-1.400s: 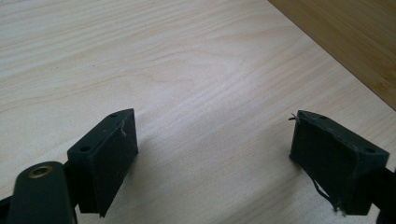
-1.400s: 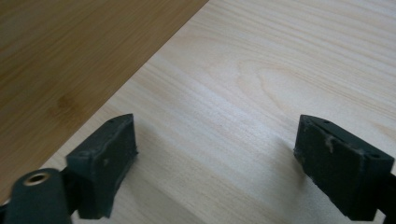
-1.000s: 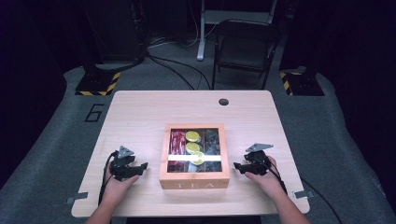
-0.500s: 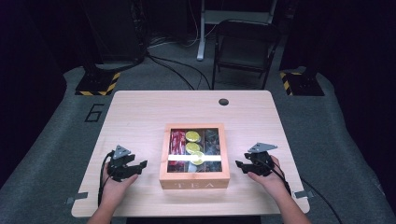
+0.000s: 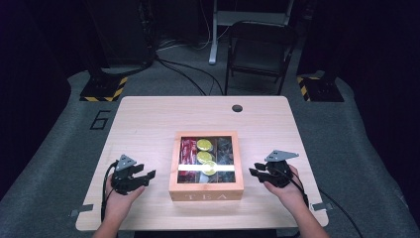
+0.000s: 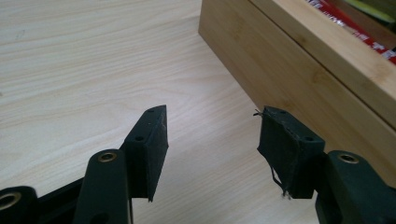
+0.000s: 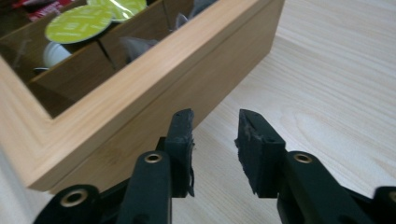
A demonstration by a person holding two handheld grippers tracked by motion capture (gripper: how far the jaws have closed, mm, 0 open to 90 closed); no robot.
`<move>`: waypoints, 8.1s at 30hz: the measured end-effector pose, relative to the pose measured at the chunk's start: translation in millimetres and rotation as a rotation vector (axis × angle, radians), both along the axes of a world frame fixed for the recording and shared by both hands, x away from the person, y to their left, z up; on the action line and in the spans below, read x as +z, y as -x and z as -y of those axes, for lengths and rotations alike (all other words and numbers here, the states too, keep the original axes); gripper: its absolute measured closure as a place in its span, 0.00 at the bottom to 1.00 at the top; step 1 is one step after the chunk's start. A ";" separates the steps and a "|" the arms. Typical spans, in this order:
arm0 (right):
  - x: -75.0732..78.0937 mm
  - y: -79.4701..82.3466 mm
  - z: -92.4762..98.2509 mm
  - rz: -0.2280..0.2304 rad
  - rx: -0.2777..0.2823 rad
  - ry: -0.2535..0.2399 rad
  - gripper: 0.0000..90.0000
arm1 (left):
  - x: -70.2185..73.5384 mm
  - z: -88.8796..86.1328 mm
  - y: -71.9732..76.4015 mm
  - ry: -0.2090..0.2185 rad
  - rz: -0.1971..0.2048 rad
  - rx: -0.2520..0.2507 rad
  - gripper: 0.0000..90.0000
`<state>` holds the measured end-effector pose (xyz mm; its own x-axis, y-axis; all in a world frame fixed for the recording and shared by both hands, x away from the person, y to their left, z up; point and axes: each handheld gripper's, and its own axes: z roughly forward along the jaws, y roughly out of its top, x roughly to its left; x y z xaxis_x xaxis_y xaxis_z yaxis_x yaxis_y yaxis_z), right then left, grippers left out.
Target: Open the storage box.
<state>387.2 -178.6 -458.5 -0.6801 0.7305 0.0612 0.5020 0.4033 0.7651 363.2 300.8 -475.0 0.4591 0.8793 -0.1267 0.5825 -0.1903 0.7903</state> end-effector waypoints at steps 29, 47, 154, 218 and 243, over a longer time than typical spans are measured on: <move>22.2 55.2 1.1 0.026 0.105 -0.062 1.00 | 44.0 27.7 23.2 0.052 0.072 -0.134 0.40; -9.6 61.7 -14.6 -0.050 0.183 -0.027 0.97 | 20.3 28.2 30.9 0.019 0.074 -0.174 0.39; 73.8 22.6 -44.8 0.177 0.043 -0.080 0.48 | 98.4 85.5 18.9 -0.131 0.215 -0.195 0.42; 75.5 -84.1 -57.6 0.230 -0.041 -0.071 0.60 | 123.8 74.7 -66.1 0.015 0.222 -0.062 0.67; 66.5 -99.5 -52.6 0.235 -0.034 -0.104 0.66 | 121.5 75.9 -73.2 0.058 0.232 -0.020 0.62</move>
